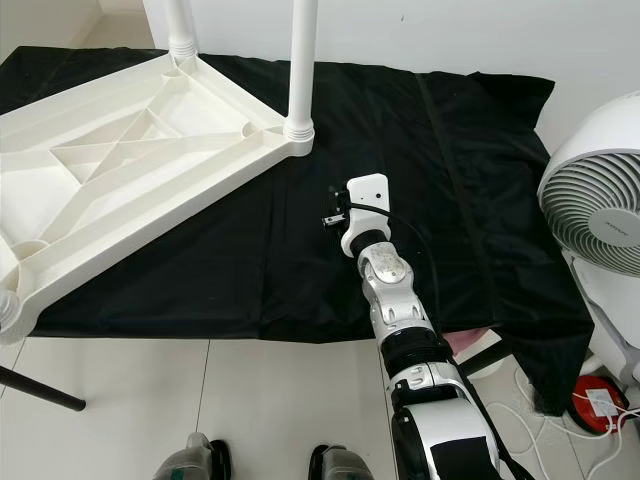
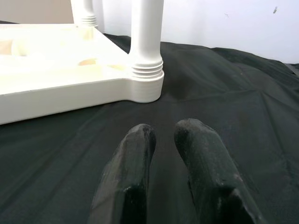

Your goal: Building children table

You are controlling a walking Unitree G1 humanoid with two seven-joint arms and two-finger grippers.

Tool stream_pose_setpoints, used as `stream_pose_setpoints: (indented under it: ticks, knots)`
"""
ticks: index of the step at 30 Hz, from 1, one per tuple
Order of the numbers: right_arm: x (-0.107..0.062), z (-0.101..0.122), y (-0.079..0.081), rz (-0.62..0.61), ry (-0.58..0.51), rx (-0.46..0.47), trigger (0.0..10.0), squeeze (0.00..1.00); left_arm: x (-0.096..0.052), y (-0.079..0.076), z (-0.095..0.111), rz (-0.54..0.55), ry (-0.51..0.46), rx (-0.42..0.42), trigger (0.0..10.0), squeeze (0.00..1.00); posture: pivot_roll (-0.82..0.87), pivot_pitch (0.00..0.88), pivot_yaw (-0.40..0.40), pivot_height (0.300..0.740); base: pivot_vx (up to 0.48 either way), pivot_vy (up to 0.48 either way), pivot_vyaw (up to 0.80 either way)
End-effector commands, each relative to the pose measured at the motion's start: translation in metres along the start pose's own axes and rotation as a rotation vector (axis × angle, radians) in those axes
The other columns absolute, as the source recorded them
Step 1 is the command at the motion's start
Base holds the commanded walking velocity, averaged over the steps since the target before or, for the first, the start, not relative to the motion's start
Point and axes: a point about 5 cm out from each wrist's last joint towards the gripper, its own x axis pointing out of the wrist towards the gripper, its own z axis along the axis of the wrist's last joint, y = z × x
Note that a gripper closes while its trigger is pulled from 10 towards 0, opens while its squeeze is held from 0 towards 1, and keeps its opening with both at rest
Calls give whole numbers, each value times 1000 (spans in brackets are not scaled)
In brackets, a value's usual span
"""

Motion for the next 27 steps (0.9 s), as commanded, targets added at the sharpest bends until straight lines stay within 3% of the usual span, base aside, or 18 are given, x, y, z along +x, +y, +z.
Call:
stream_pose_setpoints:
  ticks: [1, 8, 13, 14, 17, 19, 27]
  knots:
    - [-2, -3, -2, -12, 2, 3, 10000, 0, -2, 13, -7, 120, 42, 22, 10000, 0, 115, 135, -26, 740, 0, 0, 0]
    - [-1, -1, -4, -18, -4, 1, 10000, 0, 14, 26, -12, 222, 75, 97, 10000, 0, 97, 133, -25, 740, 0, 0, 0]
    - [-1, 0, -5, -19, -4, -2, 10000, 0, 14, 28, -14, 233, 81, 132, 10000, 0, 88, 139, -26, 740, 0, 0, 0]
    - [-3, -1, -6, -25, -2, -3, 10000, 0, 13, 40, -16, 292, 99, 156, 10000, 0, 90, 145, -21, 740, 0, 0, 0]
    - [-3, -2, -7, -28, -1, -3, 10000, 0, 13, 45, -17, 311, 108, 159, 10000, 0, 90, 145, -21, 740, 0, 0, 0]
    - [-4, -2, -6, -31, -2, 3, 10000, 0, 11, 58, -20, 369, 145, 206, 10000, 0, 92, 149, -16, 740, 0, 0, 0]
    - [-5, -3, -5, -35, -2, 4, 10000, 0, 5, 73, -26, 409, 214, 255, 10000, 0, 87, 153, -5, 740, 0, 0, 0]
